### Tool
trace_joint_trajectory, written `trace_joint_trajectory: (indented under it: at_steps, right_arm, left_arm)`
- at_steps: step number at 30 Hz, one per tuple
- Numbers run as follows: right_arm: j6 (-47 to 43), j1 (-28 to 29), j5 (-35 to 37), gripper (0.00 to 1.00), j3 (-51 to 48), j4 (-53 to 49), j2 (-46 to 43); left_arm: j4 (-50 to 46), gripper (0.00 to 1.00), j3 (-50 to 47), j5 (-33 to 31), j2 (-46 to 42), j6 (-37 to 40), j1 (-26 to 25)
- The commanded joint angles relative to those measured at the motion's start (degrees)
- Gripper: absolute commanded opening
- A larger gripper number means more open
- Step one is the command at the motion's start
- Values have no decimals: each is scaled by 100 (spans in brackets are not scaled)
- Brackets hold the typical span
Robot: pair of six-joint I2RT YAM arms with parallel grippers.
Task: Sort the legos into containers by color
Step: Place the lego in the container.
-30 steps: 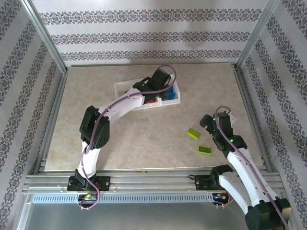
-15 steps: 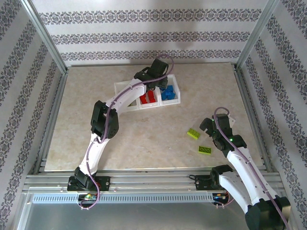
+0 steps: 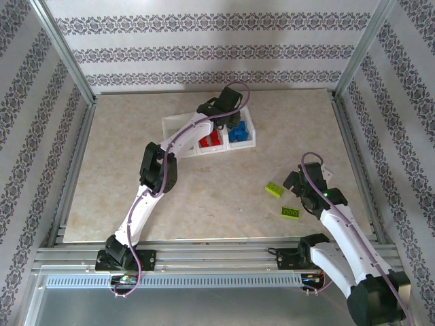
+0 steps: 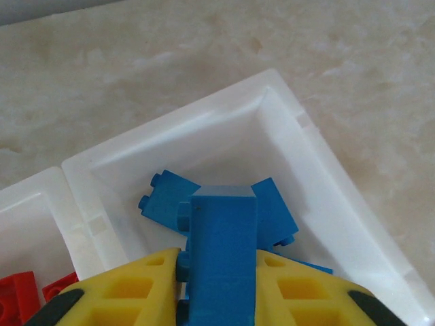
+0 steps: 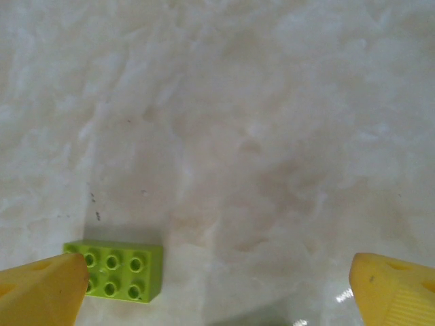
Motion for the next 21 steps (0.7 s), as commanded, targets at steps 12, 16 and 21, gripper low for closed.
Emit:
trace_joint_trajectory:
  at_steps: [12,16,21]
  right_arm:
    - [288,67,44,96,277,-967,-41]
    - [260,165,-68,93,268,-974,-31]
    - [181,486,-85,91,362,-978,248]
  left_arm:
    - [-178,49,507,181,72,3,112]
    - [-247,52,539,221,-170,-42,106]
    - [-426,62,526,260,-603,-67,109]
